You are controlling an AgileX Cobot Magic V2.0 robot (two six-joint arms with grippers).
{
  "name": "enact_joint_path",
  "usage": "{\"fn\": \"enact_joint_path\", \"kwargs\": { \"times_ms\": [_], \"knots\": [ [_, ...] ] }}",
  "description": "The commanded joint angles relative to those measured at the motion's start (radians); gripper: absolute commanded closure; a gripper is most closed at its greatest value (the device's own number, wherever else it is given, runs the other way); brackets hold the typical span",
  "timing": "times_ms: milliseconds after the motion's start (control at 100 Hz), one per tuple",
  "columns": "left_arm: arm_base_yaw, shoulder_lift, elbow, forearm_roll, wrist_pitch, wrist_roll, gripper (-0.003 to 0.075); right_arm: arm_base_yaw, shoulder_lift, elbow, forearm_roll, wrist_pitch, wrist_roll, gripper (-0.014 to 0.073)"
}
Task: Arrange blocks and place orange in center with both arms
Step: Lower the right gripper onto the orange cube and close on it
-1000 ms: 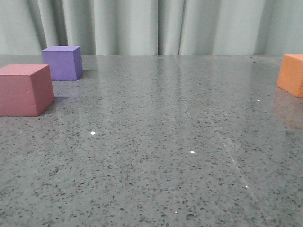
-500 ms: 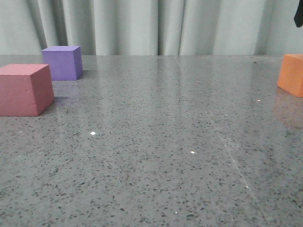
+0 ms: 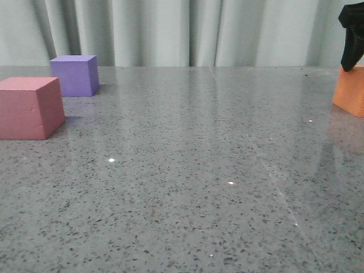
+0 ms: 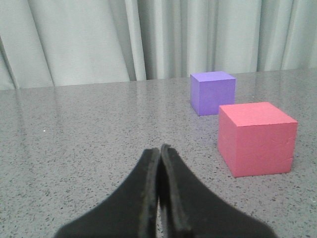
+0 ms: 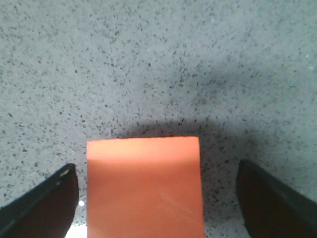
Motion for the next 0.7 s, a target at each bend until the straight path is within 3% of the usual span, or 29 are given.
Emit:
{"fn": "enact_joint_path", "kwargs": {
  "times_ms": [0,240,500,600,690],
  "knots": [
    [0.002,-0.034,0.054,-0.001,-0.087,-0.001,0.0739,-0.006,-0.009,-0.037,-0.001,-0.053,-0.008,-0.0042],
    [0.002,-0.034,0.054,-0.001,-0.087,-0.001,0.0739,-0.006,0.040,-0.037,-0.001,-0.047,-0.008,-0.0021],
    [0.002,-0.034,0.054,-0.001,-0.087,-0.001,0.0739,-0.006,0.049,-0.037,0.000,-0.031,-0.008,0.0307],
    [0.002,-0.034,0.054,-0.001,-0.087,-0.001,0.0739,-0.005,0.045,-0.043,0.015,-0.027,-0.008,0.0375],
    [0.002,-0.034,0.054,-0.001,-0.087,-0.001,0.0739,-0.001,0.033,-0.070,0.065,-0.013,-0.008,0.0382]
  ]
}}
